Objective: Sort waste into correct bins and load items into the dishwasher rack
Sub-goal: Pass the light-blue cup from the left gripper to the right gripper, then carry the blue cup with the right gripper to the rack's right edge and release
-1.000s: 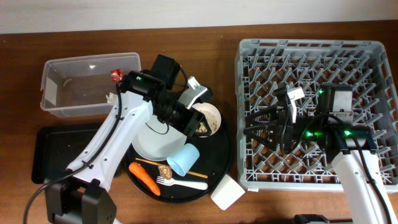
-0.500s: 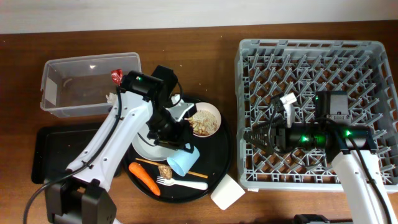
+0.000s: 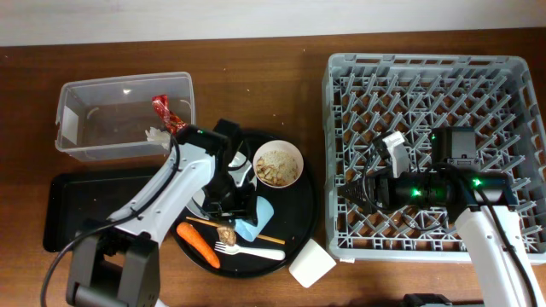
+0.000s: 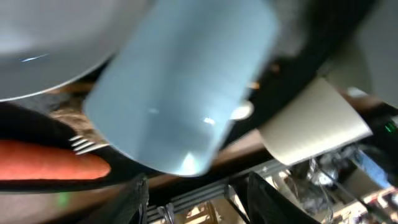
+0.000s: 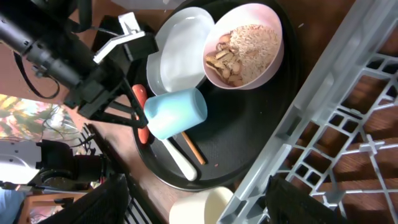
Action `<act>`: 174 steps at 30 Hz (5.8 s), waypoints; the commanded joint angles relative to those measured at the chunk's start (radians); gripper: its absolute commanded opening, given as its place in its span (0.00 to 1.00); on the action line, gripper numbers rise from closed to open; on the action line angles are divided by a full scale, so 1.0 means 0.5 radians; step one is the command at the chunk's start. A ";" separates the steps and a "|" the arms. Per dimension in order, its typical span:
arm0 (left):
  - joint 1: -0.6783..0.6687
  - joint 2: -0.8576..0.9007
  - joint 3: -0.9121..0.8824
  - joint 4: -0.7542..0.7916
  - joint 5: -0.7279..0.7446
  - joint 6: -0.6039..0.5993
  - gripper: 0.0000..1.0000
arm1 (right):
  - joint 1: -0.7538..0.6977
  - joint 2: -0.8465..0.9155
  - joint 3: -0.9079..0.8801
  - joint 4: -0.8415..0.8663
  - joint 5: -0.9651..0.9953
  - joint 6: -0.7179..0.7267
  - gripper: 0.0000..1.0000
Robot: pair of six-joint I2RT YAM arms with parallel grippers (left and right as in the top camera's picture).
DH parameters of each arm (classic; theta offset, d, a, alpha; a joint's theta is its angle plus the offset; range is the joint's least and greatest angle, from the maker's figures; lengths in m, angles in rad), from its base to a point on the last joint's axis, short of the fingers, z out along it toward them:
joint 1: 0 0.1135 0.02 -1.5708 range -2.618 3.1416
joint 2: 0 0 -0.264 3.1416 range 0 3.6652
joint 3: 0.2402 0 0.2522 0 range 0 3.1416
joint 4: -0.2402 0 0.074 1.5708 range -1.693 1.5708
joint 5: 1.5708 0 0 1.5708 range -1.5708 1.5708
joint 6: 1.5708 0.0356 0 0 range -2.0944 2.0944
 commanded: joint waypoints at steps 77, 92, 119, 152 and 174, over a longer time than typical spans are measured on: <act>-0.066 -0.477 0.099 1.820 2.089 -0.129 0.01 | 0.011 -0.001 0.027 0.587 -1.295 -0.151 0.72; -0.127 -0.477 0.099 1.819 1.921 -0.128 0.02 | 0.010 -0.001 0.027 0.595 -1.294 -0.131 0.48; 0.252 -0.481 0.099 1.038 0.980 0.437 0.58 | -0.059 -0.001 0.100 0.658 -0.214 0.249 0.31; 0.258 -0.481 0.097 0.506 -0.224 0.437 0.62 | -1.381 0.629 0.731 -0.419 2.036 0.917 0.32; 0.258 -0.481 0.097 0.508 -0.223 0.437 0.62 | -1.378 0.802 0.890 -0.542 1.668 0.909 0.35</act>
